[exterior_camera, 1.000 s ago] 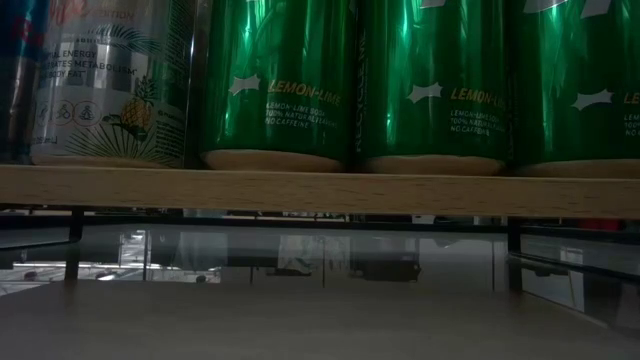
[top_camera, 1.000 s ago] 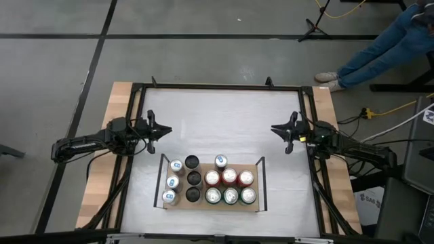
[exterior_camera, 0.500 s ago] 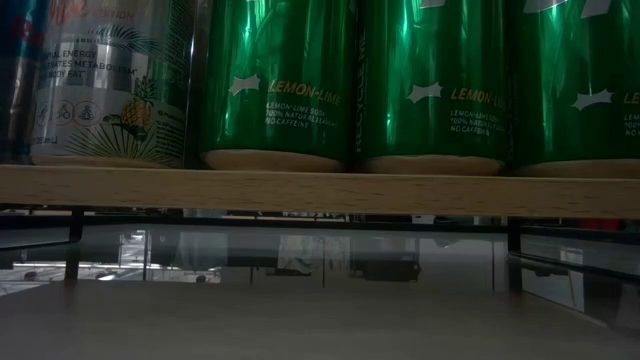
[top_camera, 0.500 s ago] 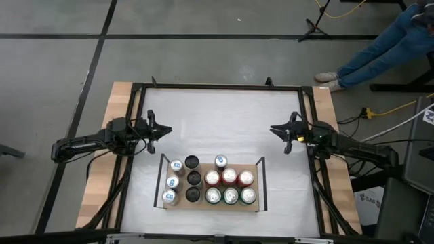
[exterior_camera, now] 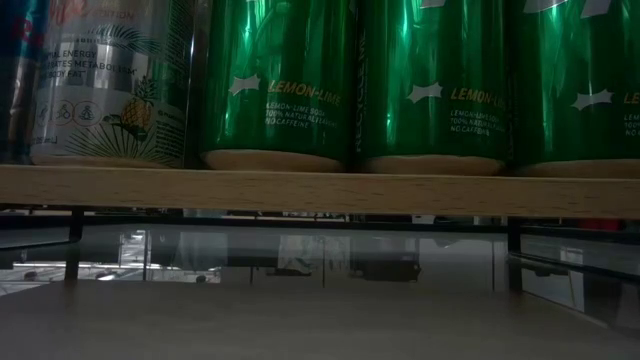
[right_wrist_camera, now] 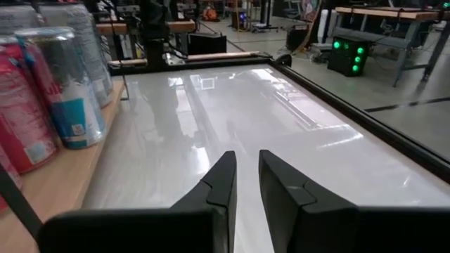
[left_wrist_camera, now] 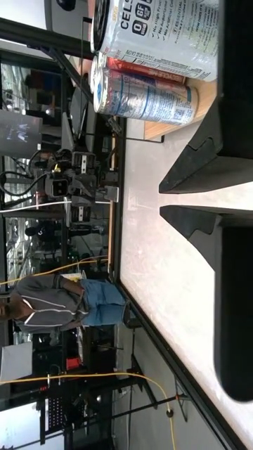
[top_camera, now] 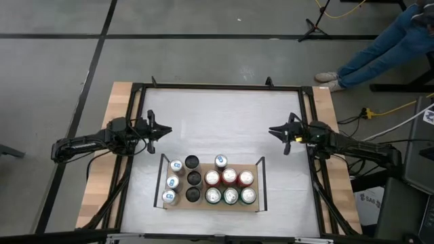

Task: Place canned beverage on shelf
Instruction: Return to Home Position

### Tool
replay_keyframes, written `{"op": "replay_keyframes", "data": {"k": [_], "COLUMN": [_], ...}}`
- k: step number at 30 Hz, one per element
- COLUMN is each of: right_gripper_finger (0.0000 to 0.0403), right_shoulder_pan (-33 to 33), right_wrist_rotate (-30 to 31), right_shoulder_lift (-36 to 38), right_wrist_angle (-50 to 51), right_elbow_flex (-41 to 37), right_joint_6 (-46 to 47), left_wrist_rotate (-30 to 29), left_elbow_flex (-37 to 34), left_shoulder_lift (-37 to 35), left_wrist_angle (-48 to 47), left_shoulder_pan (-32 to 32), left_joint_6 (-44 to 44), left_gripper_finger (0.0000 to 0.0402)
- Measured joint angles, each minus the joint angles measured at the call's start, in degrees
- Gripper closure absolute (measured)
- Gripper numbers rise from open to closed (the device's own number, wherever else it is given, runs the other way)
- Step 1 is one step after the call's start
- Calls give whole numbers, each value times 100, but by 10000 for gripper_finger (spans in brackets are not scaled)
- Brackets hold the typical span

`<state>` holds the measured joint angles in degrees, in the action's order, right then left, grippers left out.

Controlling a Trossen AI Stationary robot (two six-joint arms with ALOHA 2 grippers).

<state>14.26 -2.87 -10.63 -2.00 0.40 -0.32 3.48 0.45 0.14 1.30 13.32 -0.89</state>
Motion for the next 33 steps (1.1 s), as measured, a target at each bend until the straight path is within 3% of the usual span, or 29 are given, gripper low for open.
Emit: {"op": "replay_keyframes", "data": {"k": [15, 33], "right_gripper_finger": [352, 352], "right_shoulder_pan": [0, 0], "right_wrist_rotate": [-420, -425], "right_shoulder_lift": [4, 4], "right_wrist_angle": [-633, -663], "right_elbow_flex": [0, 0], "right_joint_6": [1, 201], "left_wrist_rotate": [1, 0], "left_elbow_flex": [0, 0], "left_shoulder_lift": [0, 0], "left_wrist_angle": [0, 0], "left_shoulder_pan": [0, -2], "left_joint_6": [0, -1], "left_gripper_finger": [370, 370]}}
